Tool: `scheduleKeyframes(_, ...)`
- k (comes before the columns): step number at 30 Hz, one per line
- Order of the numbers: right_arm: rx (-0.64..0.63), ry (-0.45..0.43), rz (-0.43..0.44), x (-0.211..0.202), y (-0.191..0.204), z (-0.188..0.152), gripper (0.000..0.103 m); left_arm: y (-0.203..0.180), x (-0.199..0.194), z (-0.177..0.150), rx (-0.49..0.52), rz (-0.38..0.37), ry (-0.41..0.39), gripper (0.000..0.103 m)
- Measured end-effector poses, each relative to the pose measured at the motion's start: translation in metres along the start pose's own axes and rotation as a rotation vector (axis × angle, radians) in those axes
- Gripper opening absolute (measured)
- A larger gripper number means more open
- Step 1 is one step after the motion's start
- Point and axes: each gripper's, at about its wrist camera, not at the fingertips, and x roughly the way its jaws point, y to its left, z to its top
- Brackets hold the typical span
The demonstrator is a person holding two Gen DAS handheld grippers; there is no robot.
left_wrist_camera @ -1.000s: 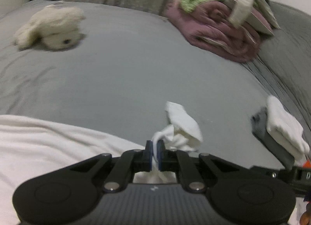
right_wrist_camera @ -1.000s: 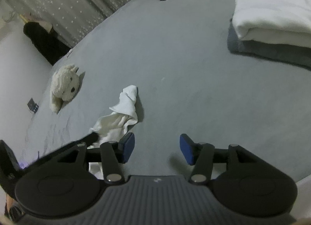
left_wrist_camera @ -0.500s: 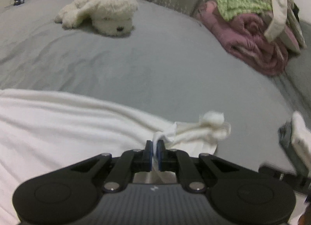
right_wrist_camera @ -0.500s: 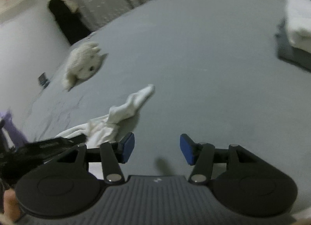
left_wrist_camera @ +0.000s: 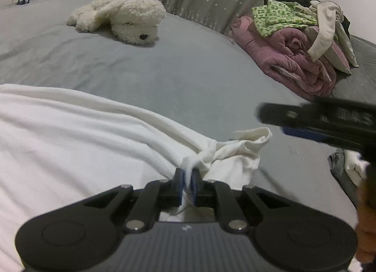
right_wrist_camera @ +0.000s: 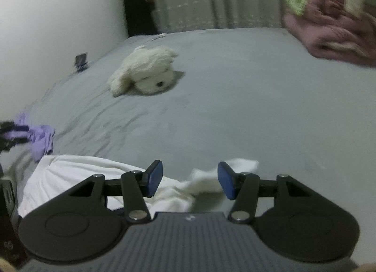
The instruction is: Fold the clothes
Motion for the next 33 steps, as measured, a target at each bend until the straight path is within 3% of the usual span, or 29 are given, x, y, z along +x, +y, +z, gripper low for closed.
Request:
scheduleKeyframes(7, -0.064, 0.081, -0.041, 0.037, 0.005, -0.005, 0.054, 0.004, 0.001, -0.001, -0.030, -0.014, 0.006, 0.009)
scheduleKeyframes(11, -0.050, 0.104, -0.084, 0.043, -0.004, -0.013, 0.046, 0.003, 0.002, -0.001, -0.030, -0.013, 0.005, 0.009)
scheduleKeyframes(13, -0.044, 0.105, -0.106, 0.045, -0.009, -0.018, 0.041, 0.002, 0.001, -0.001, -0.026, -0.012, 0.004, 0.009)
scheduleKeyframes(17, -0.023, 0.091, -0.157, 0.043, -0.022, -0.023, 0.019, 0.001, 0.001, -0.002, -0.017, -0.009, 0.001, 0.010)
scheduleKeyframes(20, 0.001, 0.060, -0.176, 0.037, -0.035, -0.024, 0.010, 0.000, 0.002, -0.002, -0.009, -0.010, 0.000, 0.011)
scheduleKeyframes(22, 0.006, 0.038, -0.196, 0.032, -0.041, -0.024, 0.003, -0.002, 0.001, -0.001, 0.001, -0.027, -0.001, 0.017)
scheduleKeyframes(24, 0.007, 0.018, -0.219, 0.027, -0.048, -0.023, 0.001, -0.005, 0.001, -0.001, 0.013, -0.059, -0.001, 0.044)
scheduleKeyframes(26, 0.017, 0.004, -0.225, 0.022, -0.055, -0.023, 0.001, -0.009, 0.000, -0.001, 0.028, -0.093, 0.007, 0.059)
scheduleKeyframes(33, 0.023, -0.036, -0.262, 0.003, -0.076, -0.021, 0.001, -0.015, 0.000, 0.001, 0.037, -0.110, 0.025, 0.064)
